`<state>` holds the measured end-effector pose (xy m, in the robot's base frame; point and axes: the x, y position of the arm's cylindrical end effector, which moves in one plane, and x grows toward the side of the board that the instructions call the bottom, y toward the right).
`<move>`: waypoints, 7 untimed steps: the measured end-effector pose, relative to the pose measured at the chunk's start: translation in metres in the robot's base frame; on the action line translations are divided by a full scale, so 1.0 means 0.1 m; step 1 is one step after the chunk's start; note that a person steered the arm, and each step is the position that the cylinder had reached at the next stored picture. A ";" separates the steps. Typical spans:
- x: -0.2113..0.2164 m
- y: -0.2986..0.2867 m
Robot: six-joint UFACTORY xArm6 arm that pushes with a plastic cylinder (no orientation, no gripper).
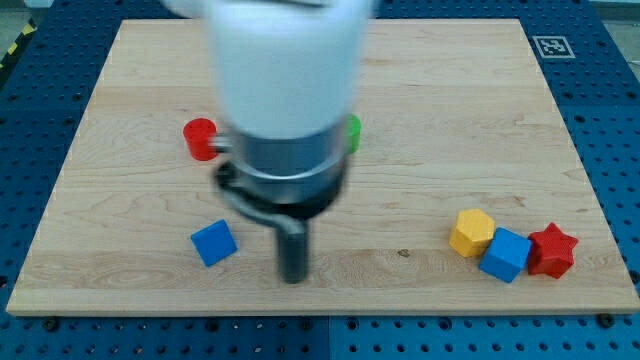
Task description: Move the blue triangle vertical to the green star
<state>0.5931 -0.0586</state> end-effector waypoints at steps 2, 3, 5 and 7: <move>0.02 -1.30; 0.01 -1.32; -0.25 -0.81; -0.36 -0.15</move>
<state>0.5572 -0.0731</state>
